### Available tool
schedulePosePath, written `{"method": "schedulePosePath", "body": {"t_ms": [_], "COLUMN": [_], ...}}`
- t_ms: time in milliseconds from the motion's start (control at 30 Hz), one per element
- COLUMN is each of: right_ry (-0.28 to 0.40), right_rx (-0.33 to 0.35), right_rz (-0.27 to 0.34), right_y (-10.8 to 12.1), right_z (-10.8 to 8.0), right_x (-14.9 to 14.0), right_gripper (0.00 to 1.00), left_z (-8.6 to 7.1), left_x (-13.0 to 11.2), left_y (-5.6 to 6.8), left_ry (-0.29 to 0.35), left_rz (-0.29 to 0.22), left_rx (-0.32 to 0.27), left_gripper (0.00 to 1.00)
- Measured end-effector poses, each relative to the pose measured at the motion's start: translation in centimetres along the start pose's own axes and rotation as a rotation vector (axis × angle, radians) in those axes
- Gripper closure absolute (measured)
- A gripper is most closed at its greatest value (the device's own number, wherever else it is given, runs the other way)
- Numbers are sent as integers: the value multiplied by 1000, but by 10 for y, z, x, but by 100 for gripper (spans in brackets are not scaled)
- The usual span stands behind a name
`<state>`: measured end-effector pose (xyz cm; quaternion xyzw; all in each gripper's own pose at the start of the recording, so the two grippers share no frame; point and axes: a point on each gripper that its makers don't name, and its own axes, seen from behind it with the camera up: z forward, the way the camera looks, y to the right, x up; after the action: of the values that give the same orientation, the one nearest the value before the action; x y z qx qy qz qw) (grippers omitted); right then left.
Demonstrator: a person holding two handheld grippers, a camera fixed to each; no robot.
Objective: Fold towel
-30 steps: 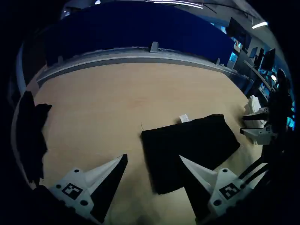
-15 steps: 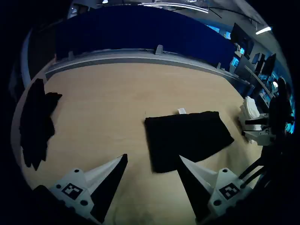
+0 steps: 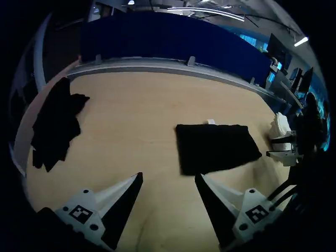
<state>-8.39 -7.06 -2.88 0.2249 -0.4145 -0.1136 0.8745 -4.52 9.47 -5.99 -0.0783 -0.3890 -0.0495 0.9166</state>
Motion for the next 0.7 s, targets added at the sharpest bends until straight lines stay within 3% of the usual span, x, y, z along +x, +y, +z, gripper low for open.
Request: {"method": "schedulePosePath", "body": {"t_ms": [233, 500, 700], "right_ry": [-31, -82, -111], "right_rx": [68, 87, 108], "right_rz": [-74, -116, -118], "right_y": [-13, -11, -10], "right_z": [13, 25, 30], "right_x": [-11, -26, -34], "right_gripper": [4, 23, 39], "left_z": [-35, -68, -84], "left_x": [-26, -55, -67], "left_y": [-26, -51, -59], "left_ry": [4, 0, -3], "left_rz": [-79, -157, -199], "left_rx": [66, 134, 162], "left_gripper": [8, 8, 8]}}
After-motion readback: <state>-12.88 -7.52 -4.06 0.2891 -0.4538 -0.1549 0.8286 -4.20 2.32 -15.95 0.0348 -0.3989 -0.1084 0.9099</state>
